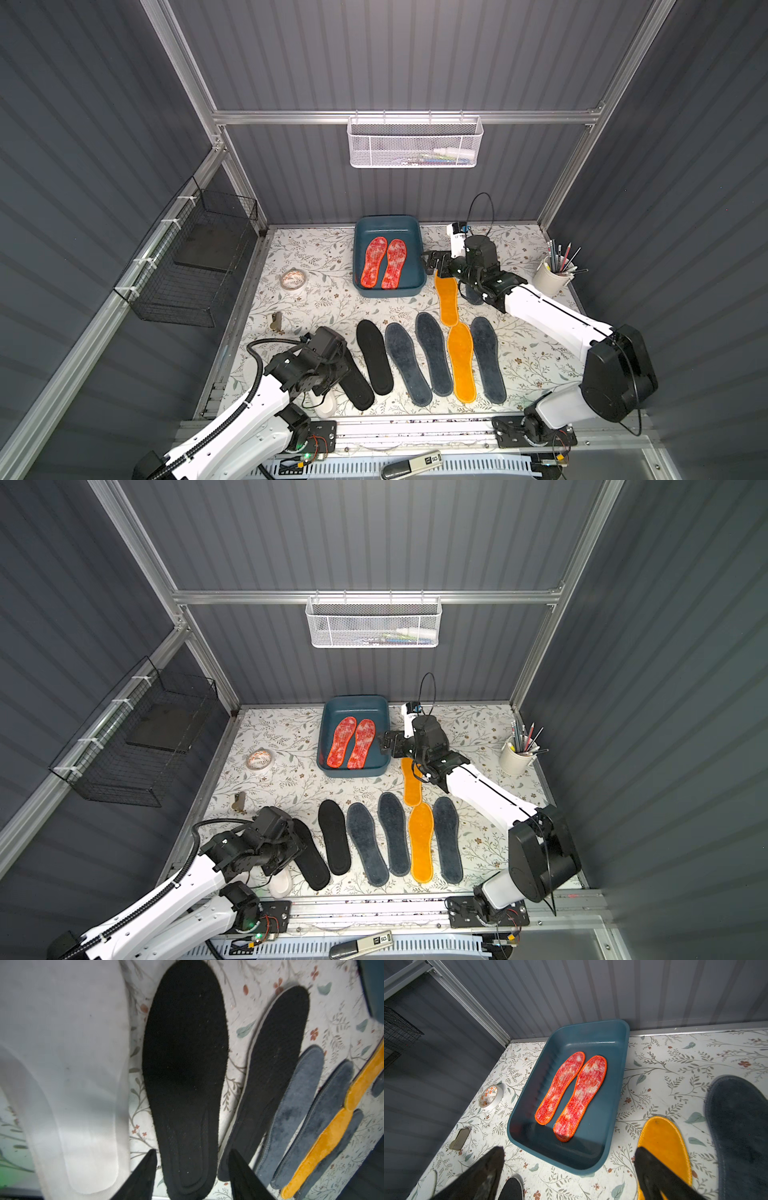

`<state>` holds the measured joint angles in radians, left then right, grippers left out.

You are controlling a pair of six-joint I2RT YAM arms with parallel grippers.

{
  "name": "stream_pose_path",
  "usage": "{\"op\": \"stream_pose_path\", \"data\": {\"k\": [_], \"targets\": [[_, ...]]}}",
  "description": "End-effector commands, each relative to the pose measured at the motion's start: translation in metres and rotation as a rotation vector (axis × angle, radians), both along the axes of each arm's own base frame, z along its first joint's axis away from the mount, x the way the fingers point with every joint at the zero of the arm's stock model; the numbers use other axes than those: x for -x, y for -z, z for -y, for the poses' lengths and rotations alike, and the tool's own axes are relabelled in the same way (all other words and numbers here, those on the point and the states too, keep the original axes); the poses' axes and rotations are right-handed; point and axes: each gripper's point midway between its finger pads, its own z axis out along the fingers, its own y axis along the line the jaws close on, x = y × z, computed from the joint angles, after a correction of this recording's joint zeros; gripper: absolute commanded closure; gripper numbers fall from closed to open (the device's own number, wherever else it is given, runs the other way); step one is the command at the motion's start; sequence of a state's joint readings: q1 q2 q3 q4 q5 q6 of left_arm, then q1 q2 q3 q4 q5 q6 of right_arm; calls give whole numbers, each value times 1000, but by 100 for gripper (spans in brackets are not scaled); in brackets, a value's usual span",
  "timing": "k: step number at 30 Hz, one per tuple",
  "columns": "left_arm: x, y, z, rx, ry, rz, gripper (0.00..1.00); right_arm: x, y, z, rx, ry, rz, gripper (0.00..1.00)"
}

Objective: Put the insoles into the storage box
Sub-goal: Pick up the insole from the center of the board.

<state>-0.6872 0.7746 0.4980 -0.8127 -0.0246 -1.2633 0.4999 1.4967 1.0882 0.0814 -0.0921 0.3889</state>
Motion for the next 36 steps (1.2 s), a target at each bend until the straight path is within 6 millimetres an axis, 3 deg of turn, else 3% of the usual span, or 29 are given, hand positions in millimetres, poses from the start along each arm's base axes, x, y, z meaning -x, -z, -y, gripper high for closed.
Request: {"op": "stream_pose_path", "data": {"k": [1, 10, 23, 36], "targets": [[18, 11, -5, -16, -17, -68, 49, -1, -2, 4, 8, 20, 1, 1], [21, 32, 0, -37, 10, -110, 50, -1, 0, 4, 10, 21, -2, 1], [14, 44, 8, -16, -10, -106, 57, -1, 2, 6, 16, 25, -6, 1], [5, 42, 11, -8, -28, -70, 90, 1, 4, 8, 17, 27, -11, 1]]}}
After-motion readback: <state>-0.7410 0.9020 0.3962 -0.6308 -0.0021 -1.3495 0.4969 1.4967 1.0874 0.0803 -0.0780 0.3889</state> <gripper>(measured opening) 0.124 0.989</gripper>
